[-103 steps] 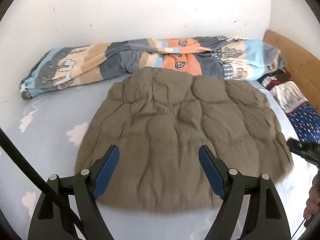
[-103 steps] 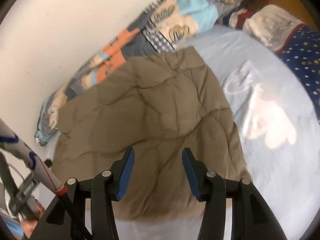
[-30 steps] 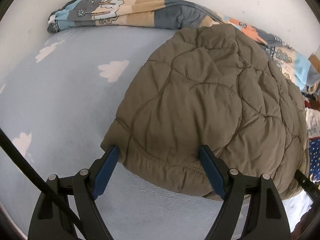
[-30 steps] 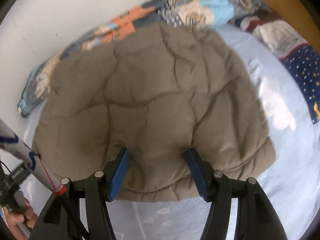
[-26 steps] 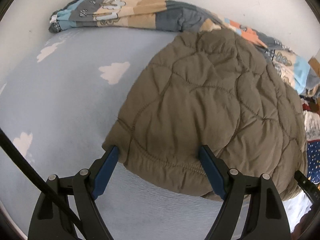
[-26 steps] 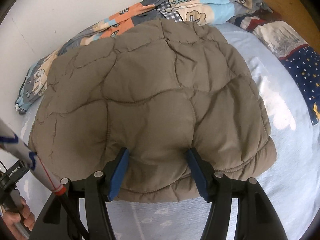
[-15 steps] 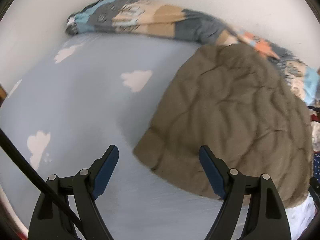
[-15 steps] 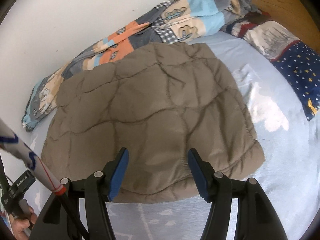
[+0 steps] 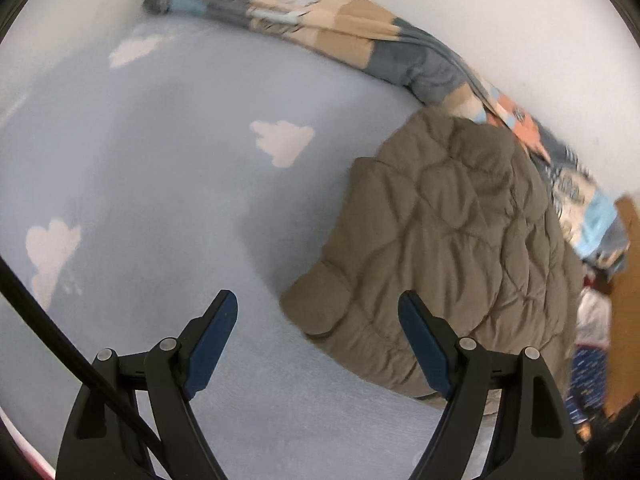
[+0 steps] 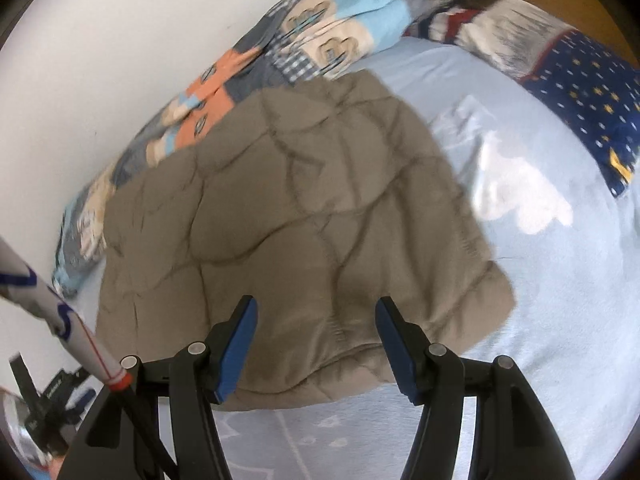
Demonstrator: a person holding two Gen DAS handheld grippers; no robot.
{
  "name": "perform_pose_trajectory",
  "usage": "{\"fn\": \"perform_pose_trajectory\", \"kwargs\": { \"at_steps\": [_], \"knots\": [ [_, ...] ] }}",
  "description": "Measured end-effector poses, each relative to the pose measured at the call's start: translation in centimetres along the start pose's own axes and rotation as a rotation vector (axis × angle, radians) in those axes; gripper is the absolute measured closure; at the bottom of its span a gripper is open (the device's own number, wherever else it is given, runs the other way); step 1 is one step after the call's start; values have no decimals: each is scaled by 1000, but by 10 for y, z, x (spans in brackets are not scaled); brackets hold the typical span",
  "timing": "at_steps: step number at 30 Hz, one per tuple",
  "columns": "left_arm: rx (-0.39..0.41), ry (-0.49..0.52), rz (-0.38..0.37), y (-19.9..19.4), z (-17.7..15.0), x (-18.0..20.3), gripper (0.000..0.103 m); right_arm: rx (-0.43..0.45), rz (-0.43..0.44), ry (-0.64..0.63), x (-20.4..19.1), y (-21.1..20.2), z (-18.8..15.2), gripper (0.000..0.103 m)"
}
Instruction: Fold large clothes
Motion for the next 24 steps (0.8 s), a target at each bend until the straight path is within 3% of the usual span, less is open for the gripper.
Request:
{"fn": "perform_pose_trajectory", "kwargs": {
  "at_steps": [3,5,8,18,24],
  "knots": [
    [-58,-135,-67,3,-4,-23,21,-13,15,94,27,-7,-1,34],
    [-101,-248,-156,8,-10,-36,21,-27,30,176,46,-11,-3,32],
    [-125,-347,-261,14,-18,-42,21,-30,66,367,83,-16,-9,25],
    [-45,-439,-373,31,-17,-32,21,-56,267,683,120,10,-20,24],
    [-25,-440,-371,48,-17,-25,21,-60,324,778,119,27,-26,23]
  ]
}}
Point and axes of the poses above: each gripper's, at about its wrist camera, not at the fingertips, and y roughly the way its jaws point, x to its right, z to its top, the point moved 7 cm from there along y, roughly the way its jaws point, and after that the axes turned 8 degrees about -z, right-handed, at the moved point
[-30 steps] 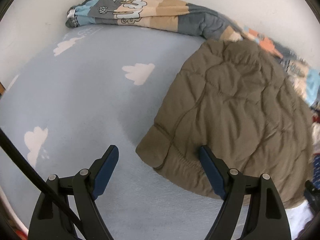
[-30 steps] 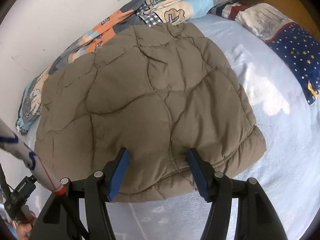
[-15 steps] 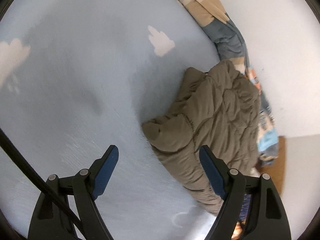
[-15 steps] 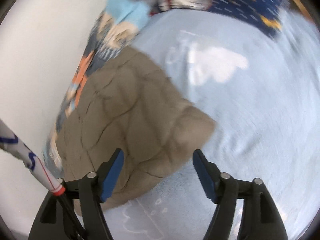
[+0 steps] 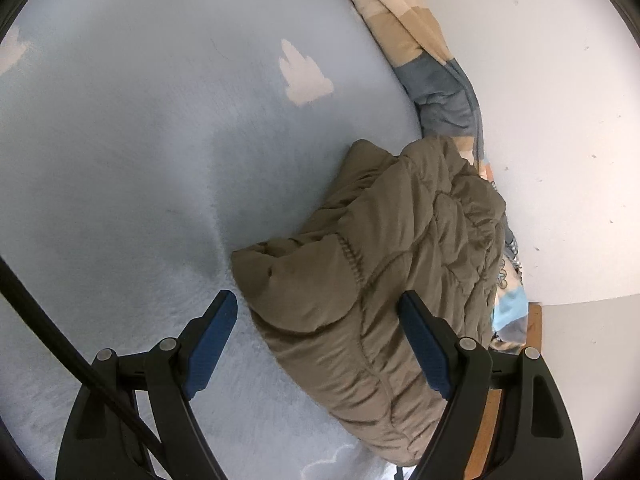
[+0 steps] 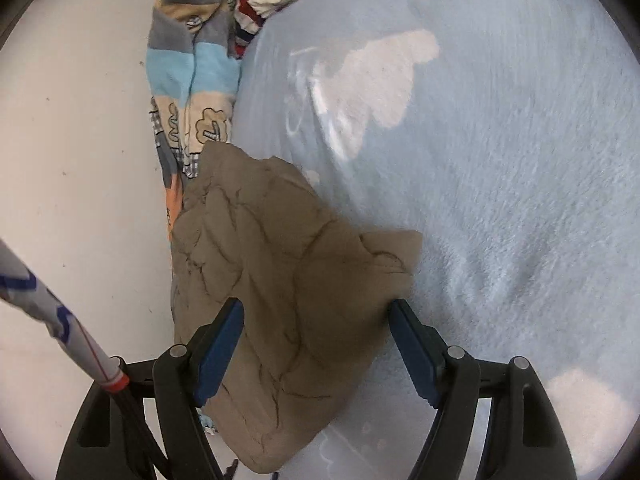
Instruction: Fold large clothes
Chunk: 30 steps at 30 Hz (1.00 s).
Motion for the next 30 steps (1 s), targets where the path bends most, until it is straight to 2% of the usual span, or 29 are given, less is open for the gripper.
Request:
{"fn": "perform_pose_trajectory", "kwargs": {
  "at_steps": [6,10,11,12,13,14,15,18,20,23,25,27,30],
  "knots": [
    [11,28,-14,11,6,2,21,4,-29,11,4,22,-1,20],
    [10,67,6,21,11,3,19,-5,-35,-16,2,40,3,16],
    [11,76,11,23,11,5,19,-6,-39,-25,3,43,3,17],
    [12,95,18,23,12,7,19,-5,-54,-53,0,46,4,24],
    [18,124,27,23,12,11,20,0,-80,-92,-4,47,3,31],
    [22,155,43,22,11,14,30,10,-97,-128,-7,46,3,44],
    [27,223,83,21,11,22,41,30,-127,-197,-17,42,2,52],
    [58,439,200,16,5,49,55,91,-224,-372,-40,35,-4,64],
    [90,544,271,11,-3,61,58,135,-288,-482,-54,30,-9,67],
    [150,699,356,5,-15,81,61,255,-423,-747,-85,20,-25,71],
    [172,762,377,-2,-22,91,62,314,-469,-861,-99,14,-35,72],
    [178,771,369,-9,-25,97,62,352,-489,-931,-109,5,-43,72],
    [171,771,352,-24,-30,98,62,369,-482,-968,-116,-10,-46,73]
  ]
}}
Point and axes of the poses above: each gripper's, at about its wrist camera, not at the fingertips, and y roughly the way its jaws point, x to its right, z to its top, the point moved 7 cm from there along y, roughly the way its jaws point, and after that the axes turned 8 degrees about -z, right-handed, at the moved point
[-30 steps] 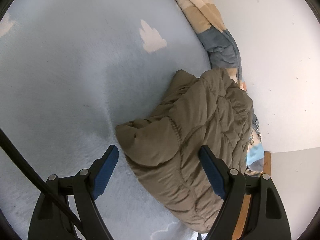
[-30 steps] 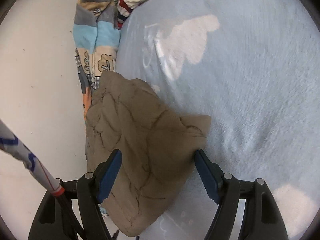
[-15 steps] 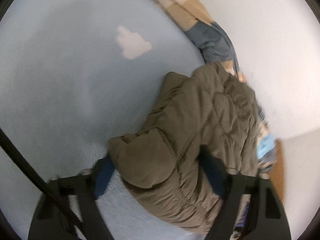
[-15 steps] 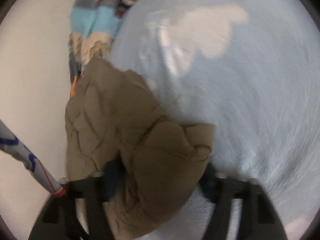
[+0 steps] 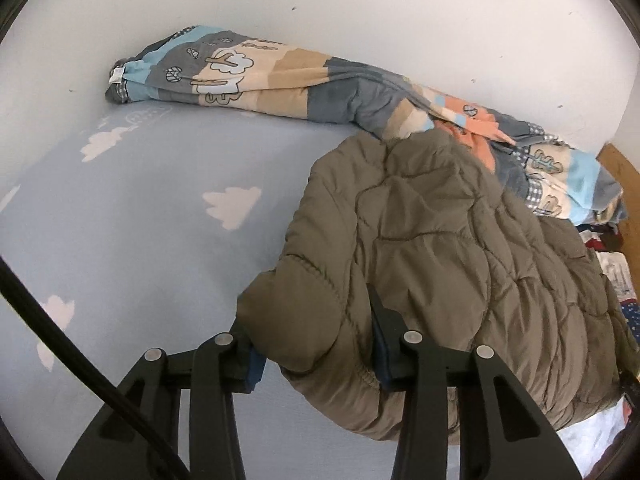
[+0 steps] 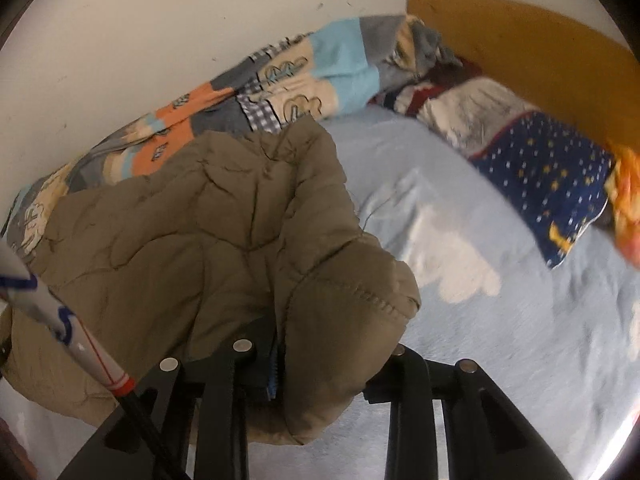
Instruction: Fold large clothes
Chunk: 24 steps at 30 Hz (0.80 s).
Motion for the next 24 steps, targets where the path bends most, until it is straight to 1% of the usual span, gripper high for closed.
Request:
{"fn": "perform_pose_trajectory", "kwargs": {
  "at_steps": [4,6,8,10,15,19,22,23,24],
  "knots": [
    [5,35,-7,-23,-5,10,62,16,22,-18,9,-27,-2,73],
    [-1,53,-19,-40,-14,10,62,18,36,-21,13,-42,-7,73],
    [-9,47,-33,-56,-24,9,62,10,61,-11,23,-59,-16,73],
    [-13,37,-51,-75,-40,6,62,3,82,-1,29,-71,-24,73],
    [-13,34,-49,-112,-78,1,62,-11,112,20,49,-102,-57,73],
    [-31,3,-46,-127,-106,-8,62,-26,139,58,68,-126,-88,73],
    [-63,-22,-38,-129,-131,-17,61,-49,144,70,77,-130,-109,72],
    [-78,-35,-37,-127,-140,-21,60,-64,141,70,79,-129,-116,72],
    [-91,-48,-35,-124,-146,-25,56,-82,137,68,81,-127,-124,72]
  ]
}}
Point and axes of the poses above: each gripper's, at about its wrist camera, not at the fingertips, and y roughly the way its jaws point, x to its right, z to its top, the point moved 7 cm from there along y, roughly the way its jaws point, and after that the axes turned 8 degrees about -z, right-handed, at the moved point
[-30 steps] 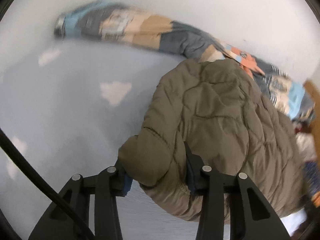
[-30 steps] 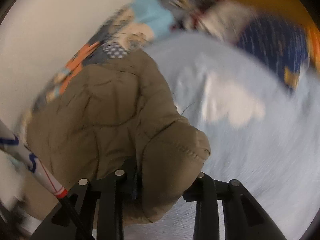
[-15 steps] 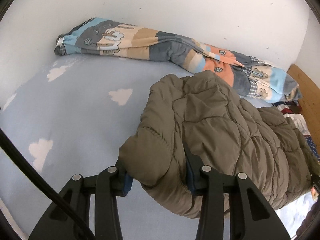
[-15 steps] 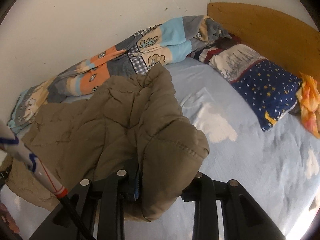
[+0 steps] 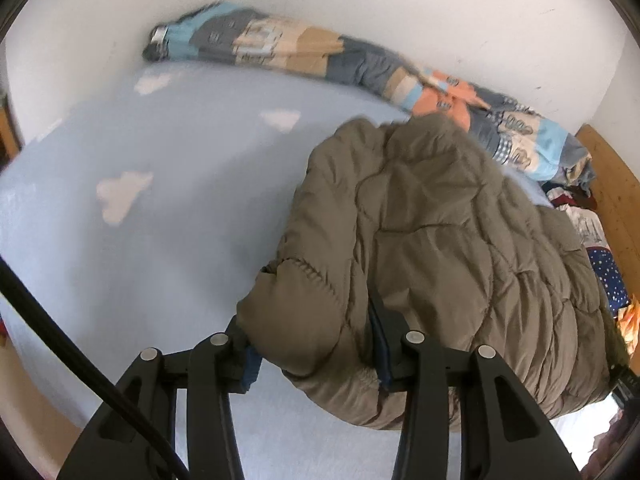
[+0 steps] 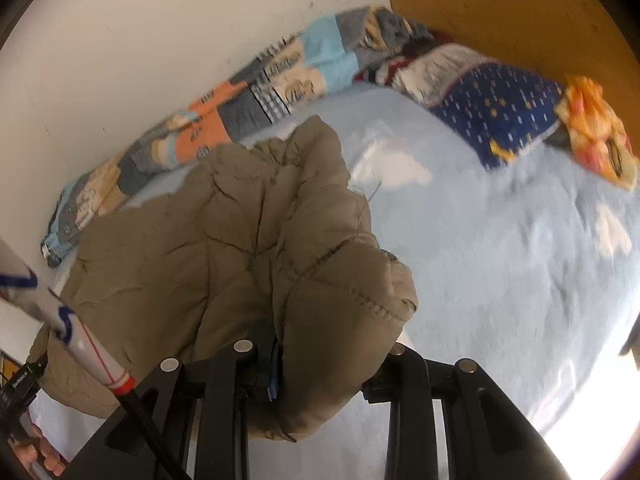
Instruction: Fold large clothes
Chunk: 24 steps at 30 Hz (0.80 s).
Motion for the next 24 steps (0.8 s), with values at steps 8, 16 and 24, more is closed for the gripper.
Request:
{"fn": "perform_pose_trajectory", "kwargs": {
  "at_steps": [8,16,24],
  "knots": [
    [-145,-398,-158,33,-28,-67,21,-222,150,278,49,51,-42,54],
    [-196,-781,-387,6,-47,-121,21,-239,268,498,98,15,-59,39],
    [64,-309,-59,-43,5,-74,21,108,73,168,66,-50,-22,39]
  ]
}}
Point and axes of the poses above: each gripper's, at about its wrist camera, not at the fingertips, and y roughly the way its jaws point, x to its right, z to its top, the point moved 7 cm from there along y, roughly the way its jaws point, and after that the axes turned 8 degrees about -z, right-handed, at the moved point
